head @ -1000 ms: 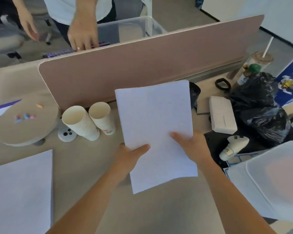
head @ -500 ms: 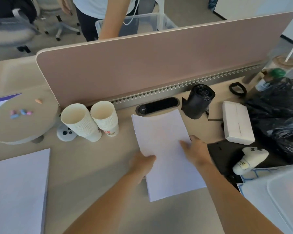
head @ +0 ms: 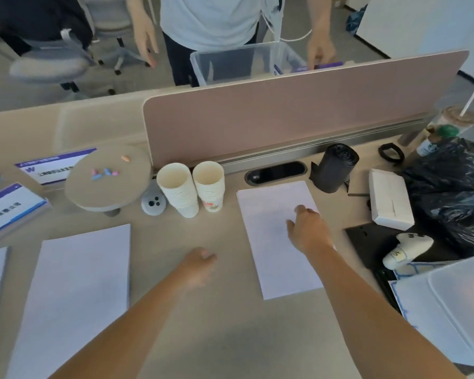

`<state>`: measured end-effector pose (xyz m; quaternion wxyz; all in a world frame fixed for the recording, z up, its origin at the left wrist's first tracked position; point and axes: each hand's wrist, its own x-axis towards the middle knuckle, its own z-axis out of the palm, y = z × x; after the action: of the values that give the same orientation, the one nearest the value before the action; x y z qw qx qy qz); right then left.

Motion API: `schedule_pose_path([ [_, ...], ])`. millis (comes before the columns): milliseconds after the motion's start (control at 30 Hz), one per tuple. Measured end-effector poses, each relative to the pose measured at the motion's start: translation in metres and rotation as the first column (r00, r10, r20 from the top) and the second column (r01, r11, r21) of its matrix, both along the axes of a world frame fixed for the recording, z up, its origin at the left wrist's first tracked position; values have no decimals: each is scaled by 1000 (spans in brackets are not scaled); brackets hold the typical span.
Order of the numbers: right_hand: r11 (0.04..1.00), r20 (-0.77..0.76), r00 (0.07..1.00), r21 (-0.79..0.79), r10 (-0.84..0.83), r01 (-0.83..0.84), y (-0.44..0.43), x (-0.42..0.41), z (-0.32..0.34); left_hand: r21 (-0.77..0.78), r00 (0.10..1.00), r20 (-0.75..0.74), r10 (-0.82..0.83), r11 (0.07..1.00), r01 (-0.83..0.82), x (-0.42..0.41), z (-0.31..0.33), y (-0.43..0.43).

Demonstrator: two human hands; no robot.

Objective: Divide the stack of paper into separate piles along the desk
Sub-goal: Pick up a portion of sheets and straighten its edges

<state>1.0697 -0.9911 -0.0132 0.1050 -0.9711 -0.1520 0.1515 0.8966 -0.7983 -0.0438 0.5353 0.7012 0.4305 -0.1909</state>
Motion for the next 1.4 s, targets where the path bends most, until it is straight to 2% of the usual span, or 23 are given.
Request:
schedule_pose_path([
  [100, 962, -206, 977, 274, 49, 10, 43, -43, 7, -21, 990, 43, 131, 991, -131, -51, 20, 42],
  [167, 876, -433, 901, 447, 31, 184, 72, -82, 9, 18, 987, 76, 141, 990, -142, -91, 31, 69],
  [233, 823, -535, 845, 491, 25, 286, 101, -123, 6, 222, 996, 34, 83, 971, -88, -135, 34, 100],
  [300, 840, -552, 833, 474, 48, 266, 129, -165, -3, 435, 997, -18, 81, 898, -65, -181, 37, 131],
  [367, 883, -542, 837, 425, 72, 199, 156, -201, -12, 498, 984, -38, 175, 857, -133, -219, 32, 157],
  [467, 934, -534, 845, 320, 40, 158, 190, -238, -28, 474, 936, -127, 329, 849, -234, -263, 21, 190],
  [600, 967, -524, 852, 226, 16, 120, 217, -271, -44, 281, 839, -182, 513, 844, -456, -293, 6, 208],
  [733, 974, -506, 861, 166, -49, 153, 231, -287, -49, 208, 827, -163, 538, 838, -504, -309, -11, 206],
  [900, 964, -515, 855, 186, -68, 189, 241, -288, -56, 117, 796, -173, 580, 815, -568, -309, -12, 197],
  [1200, 959, -523, 844, 161, -120, 236, 250, -294, -45, 54, 832, -99, 546, 838, -544, -309, -8, 194],
  [1267, 979, -435, 893, 107, -113, 176, 257, -298, -40, 99, 849, -93, 521, 853, -513, -316, -2, 200],
  [1333, 991, -280, 955, 61, -96, 118, 270, -308, -34, 238, 862, -77, 500, 849, -471, -328, 7, 211],
  [1400, 989, -207, 978, 145, 9, 22, 290, -322, -27, 391, 871, -42, 489, 811, -436, -346, 13, 229],
])
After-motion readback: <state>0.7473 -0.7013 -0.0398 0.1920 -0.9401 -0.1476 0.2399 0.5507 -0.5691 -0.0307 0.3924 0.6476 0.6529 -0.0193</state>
